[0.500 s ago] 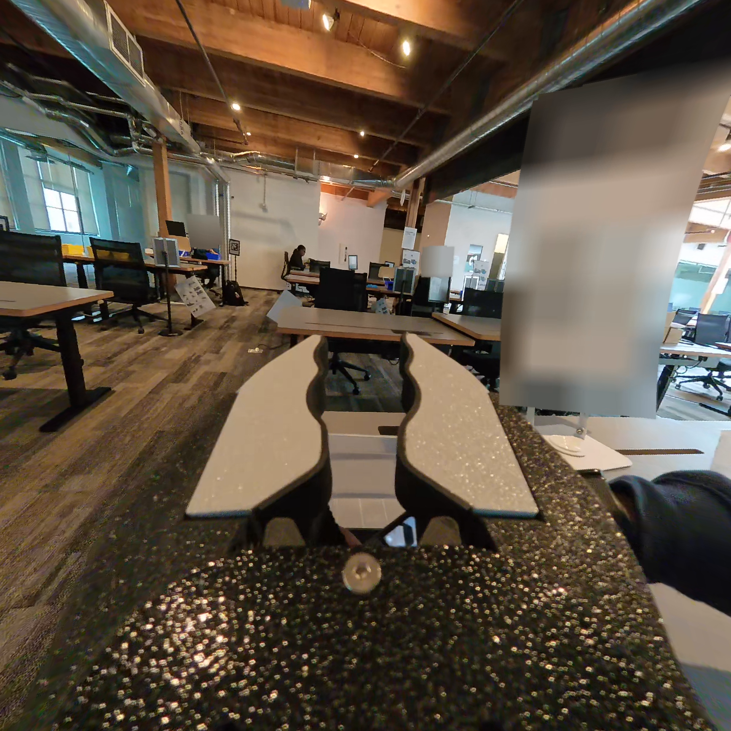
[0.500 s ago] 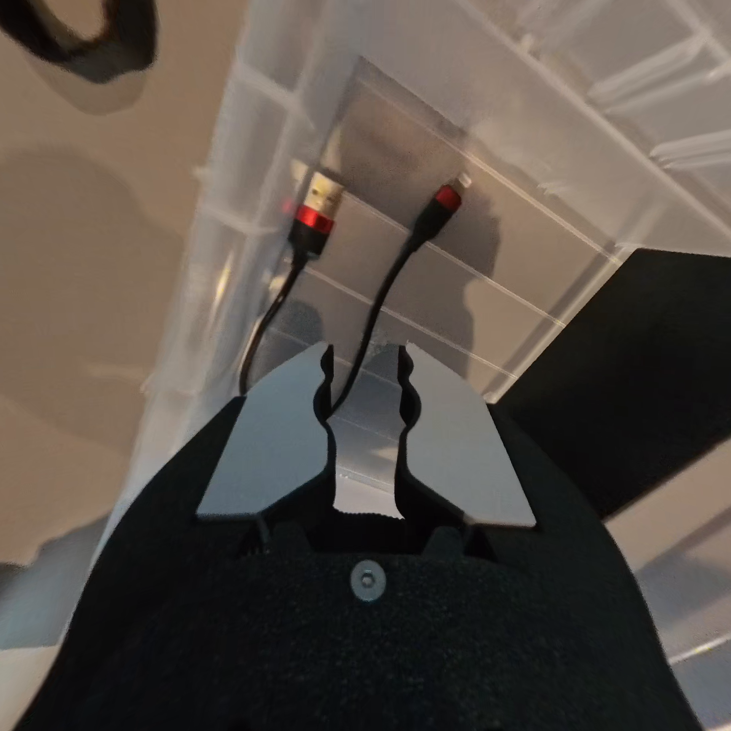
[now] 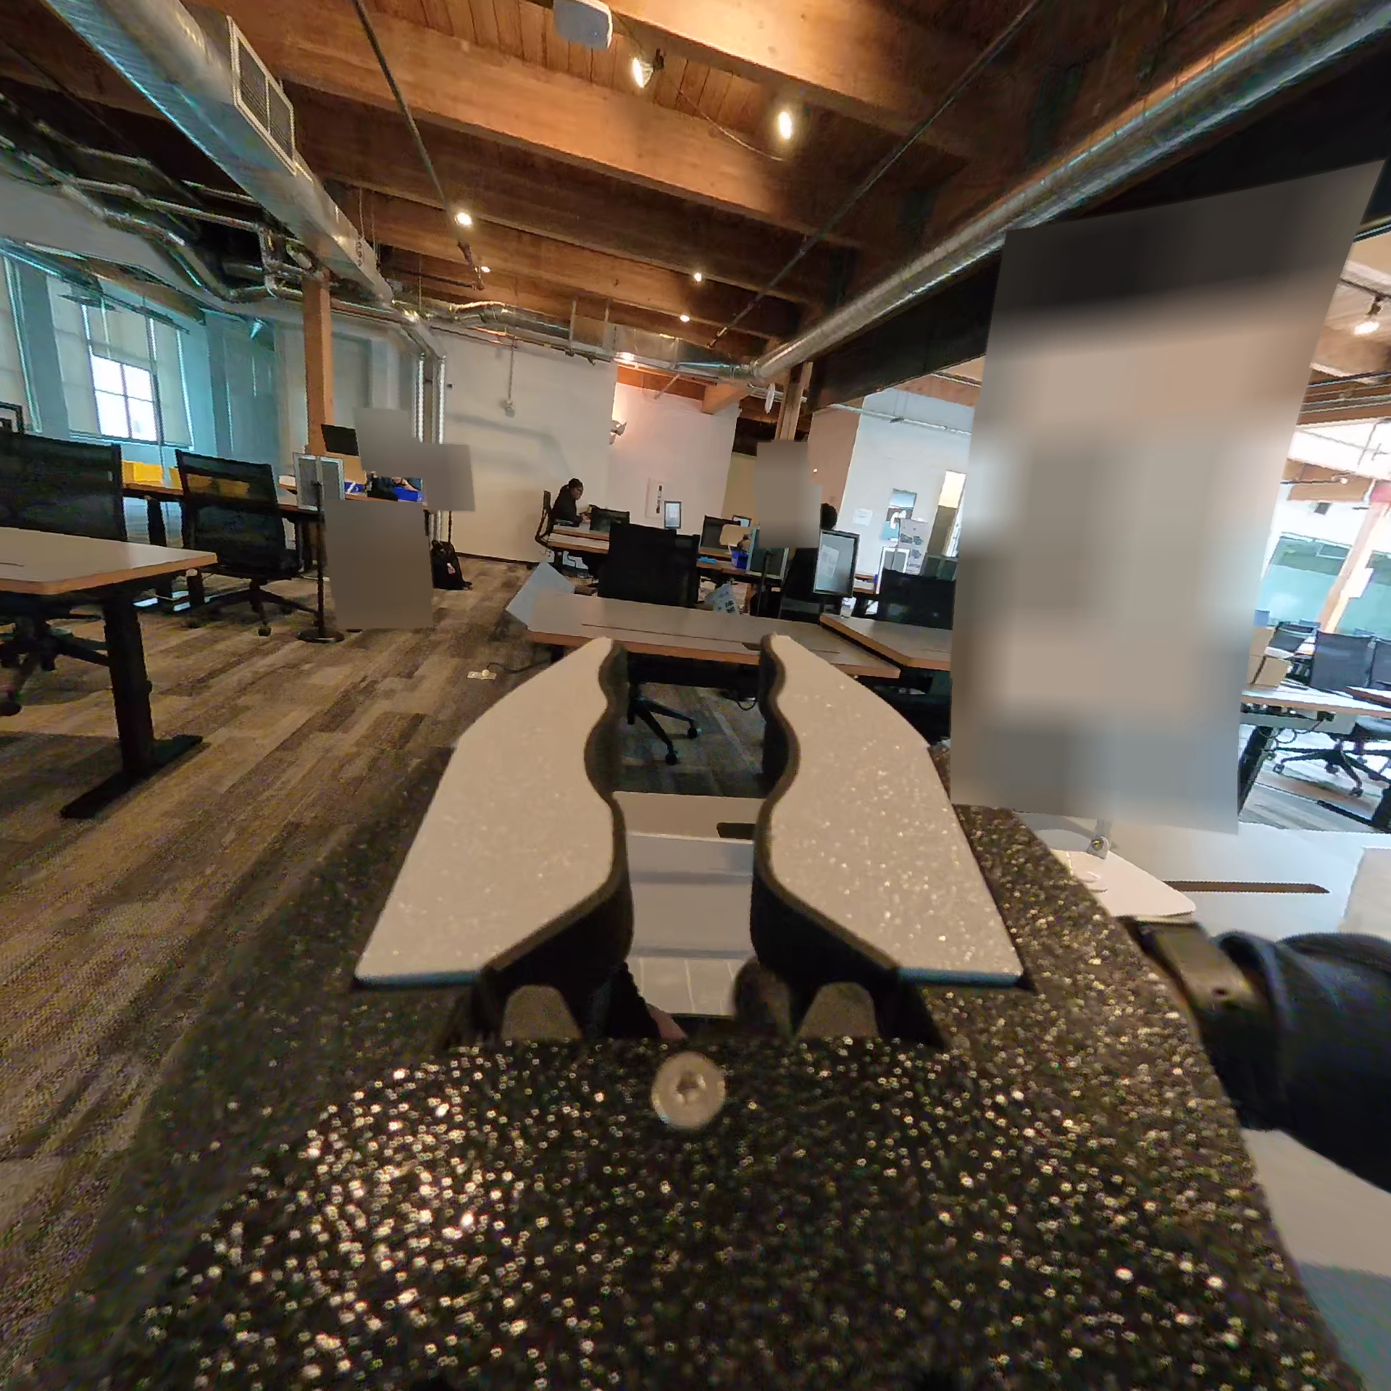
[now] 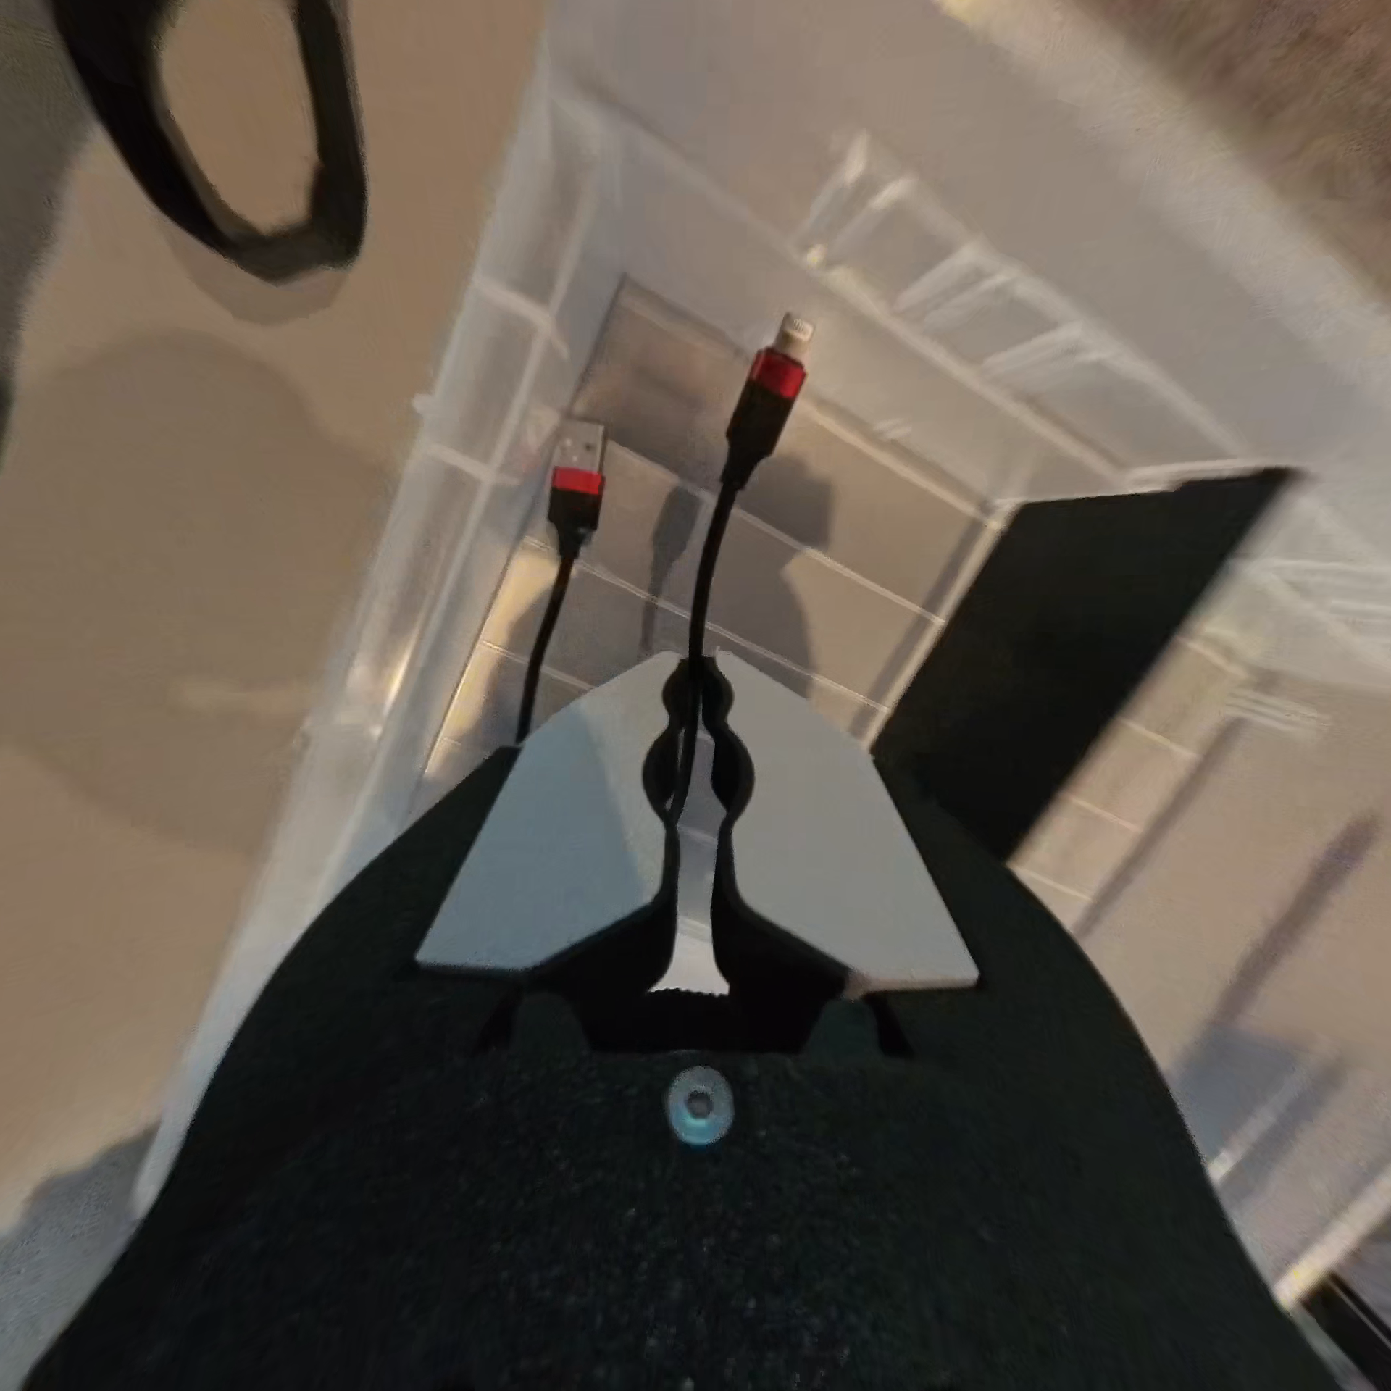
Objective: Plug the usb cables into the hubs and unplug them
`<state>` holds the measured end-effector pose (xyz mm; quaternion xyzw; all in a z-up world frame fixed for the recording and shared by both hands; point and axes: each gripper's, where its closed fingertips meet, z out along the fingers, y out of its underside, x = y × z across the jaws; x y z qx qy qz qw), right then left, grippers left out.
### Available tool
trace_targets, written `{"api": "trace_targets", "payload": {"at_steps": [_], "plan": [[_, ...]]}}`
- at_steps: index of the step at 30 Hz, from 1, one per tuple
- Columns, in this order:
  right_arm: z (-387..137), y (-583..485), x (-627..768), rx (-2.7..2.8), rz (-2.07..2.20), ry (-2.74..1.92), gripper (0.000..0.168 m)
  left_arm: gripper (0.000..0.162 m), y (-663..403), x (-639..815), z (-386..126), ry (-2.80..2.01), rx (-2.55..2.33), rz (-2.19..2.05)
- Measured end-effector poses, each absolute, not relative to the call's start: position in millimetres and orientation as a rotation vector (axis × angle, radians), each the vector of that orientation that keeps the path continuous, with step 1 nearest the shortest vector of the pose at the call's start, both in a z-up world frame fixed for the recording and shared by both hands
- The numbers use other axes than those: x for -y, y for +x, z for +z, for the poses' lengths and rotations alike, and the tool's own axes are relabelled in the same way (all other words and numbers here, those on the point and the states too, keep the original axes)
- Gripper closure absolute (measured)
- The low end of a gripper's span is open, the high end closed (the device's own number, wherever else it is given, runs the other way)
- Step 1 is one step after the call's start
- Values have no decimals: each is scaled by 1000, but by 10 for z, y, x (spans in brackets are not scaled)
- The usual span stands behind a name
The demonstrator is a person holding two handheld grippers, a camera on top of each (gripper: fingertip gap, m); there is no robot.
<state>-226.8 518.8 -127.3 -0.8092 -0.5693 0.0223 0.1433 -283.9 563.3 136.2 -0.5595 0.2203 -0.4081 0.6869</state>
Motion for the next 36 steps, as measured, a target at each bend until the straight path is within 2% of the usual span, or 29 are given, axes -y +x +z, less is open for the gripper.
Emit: {"api": "trace_targets", "payload": {"at_steps": [5,10,15,18,22,32,36], "plan": [[-242,-2044,-5134,1390,113,-2051,166,130,-2808,-5608,1414,-1233,-499,-907],[898,-1325,-4617,1133,199,-1784,166,130,-2493,-5587,1376,-1241,-596,-926],[1563,-161,-3694,893,152,-1669,166,130,-1959,-5524,1297,-1239,-762,-922],[1692,610,-3047,698,94,-1628,165,130,-1625,-5473,1181,-1270,-871,-920],[1604,1537,-2161,444,-33,-1609,165,130,-1236,-5379,1054,-1295,-999,-877],[1830,3389,-596,70,-479,-1578,165,131,-696,-5064,1060,-1220,-1149,-820],[1336,4204,-258,-130,-507,-1733,165,132,-586,-5012,1024,-1215,-1158,-840]]}}
